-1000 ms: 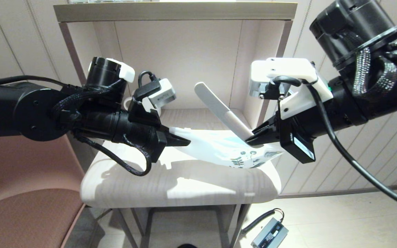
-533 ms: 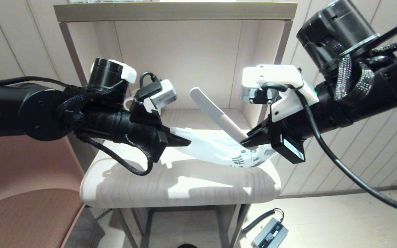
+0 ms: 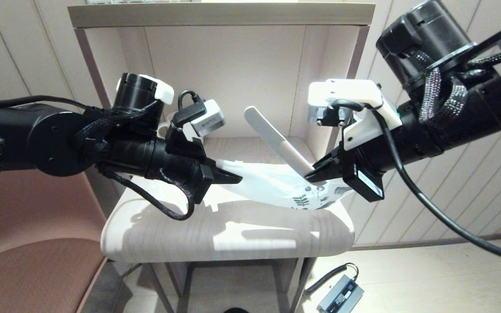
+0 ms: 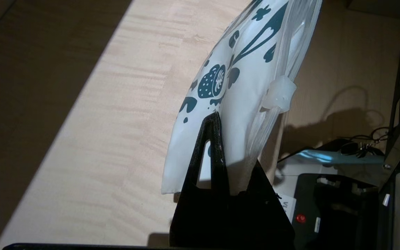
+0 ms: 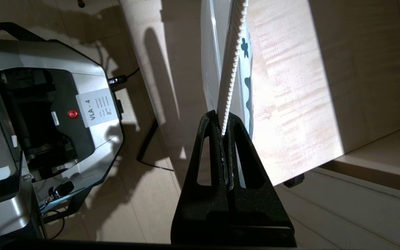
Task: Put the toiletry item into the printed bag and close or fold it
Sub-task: Place the comb into the storage bag
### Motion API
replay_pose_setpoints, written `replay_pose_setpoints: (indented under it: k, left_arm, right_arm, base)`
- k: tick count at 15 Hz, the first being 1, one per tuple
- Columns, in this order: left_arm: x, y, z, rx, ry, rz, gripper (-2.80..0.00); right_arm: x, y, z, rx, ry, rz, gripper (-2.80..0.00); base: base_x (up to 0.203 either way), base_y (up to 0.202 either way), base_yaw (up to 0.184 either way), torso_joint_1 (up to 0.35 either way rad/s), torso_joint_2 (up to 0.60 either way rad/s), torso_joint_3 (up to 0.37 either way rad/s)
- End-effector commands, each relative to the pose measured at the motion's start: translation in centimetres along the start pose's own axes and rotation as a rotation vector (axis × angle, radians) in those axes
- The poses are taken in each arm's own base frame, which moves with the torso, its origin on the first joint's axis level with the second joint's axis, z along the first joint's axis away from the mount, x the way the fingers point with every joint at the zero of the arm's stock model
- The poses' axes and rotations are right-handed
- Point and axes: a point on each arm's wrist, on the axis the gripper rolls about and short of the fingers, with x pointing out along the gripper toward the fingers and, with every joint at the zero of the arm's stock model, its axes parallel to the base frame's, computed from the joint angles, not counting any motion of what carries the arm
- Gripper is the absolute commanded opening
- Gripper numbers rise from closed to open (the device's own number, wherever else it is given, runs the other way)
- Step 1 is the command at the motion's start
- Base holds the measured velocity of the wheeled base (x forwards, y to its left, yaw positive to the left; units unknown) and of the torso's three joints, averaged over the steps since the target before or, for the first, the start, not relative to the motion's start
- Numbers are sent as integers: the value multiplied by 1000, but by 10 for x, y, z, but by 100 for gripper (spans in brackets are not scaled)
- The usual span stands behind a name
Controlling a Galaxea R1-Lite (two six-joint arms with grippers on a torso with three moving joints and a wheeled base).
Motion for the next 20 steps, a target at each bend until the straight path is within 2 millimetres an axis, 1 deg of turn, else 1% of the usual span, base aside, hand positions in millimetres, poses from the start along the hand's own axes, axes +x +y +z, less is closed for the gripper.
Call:
replay_pose_setpoints:
  k: [1,3,5,9,14,20]
  left_arm:
    - [1,-1,0,3,0,-7,-280]
    - [2,0,0,2,1,-5,-280]
    - [4,0,-1,0,4,-10,-280]
    - [6,0,-2,0,5,-12,-280]
    - [6,0,-2,0,5,-12,-280]
    - [8,1,-2,-2,-3,-31,-280]
  right_arm:
    - [2,0,0,-3,4,6,-280]
    - [-7,0,5,-12,-26,-12,-280]
    - [-21,5,9,-24,-62,-22,-280]
    - [-18,5,7,-21,-52,-12,-280]
    - [-8,2,7,-18,-41,1,-280]
    - [12,-2,2,0,-4,33,-280]
  base:
    - [0,0,0,0,0,0]
    - [0,0,0,0,0,0]
    - [0,0,0,0,0,0]
    - [0,0,0,0,0,0]
    - [0,0,0,0,0,0]
    - [0,0,0,0,0,0]
